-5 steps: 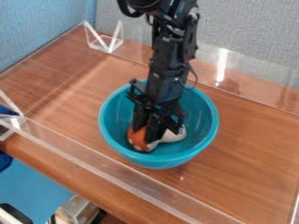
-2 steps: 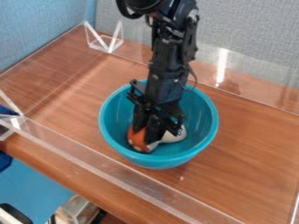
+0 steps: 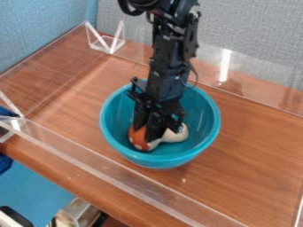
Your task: Remove the mushroom from inside the blue bowl and put it on the table
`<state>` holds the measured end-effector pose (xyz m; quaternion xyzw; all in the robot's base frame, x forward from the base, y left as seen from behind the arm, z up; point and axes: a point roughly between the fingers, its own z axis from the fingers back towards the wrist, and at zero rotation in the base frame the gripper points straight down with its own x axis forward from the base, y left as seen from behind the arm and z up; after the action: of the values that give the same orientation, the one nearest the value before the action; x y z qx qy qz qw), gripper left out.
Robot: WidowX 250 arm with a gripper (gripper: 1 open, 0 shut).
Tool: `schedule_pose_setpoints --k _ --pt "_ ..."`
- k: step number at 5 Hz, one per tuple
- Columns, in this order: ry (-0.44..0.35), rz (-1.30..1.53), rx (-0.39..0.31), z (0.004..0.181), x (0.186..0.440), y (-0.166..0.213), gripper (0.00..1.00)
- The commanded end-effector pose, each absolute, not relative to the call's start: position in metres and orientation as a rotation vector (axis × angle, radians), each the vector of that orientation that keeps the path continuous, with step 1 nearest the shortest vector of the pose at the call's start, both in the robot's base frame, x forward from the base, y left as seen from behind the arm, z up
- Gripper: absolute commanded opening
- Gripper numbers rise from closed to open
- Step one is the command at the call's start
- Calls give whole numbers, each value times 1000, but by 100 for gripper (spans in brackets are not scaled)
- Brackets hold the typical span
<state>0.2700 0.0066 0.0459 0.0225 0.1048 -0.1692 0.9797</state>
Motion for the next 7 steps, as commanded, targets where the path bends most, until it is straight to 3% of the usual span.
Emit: schedule_pose_setpoints --k 1,2,5,7 --pt "168 -350 56 64 273 18 0" --pt "166 -365 56 72 270 23 0" --pt "151 -608 73 55 261 38 0" --pt "143 -507 65 78 256 27 0"
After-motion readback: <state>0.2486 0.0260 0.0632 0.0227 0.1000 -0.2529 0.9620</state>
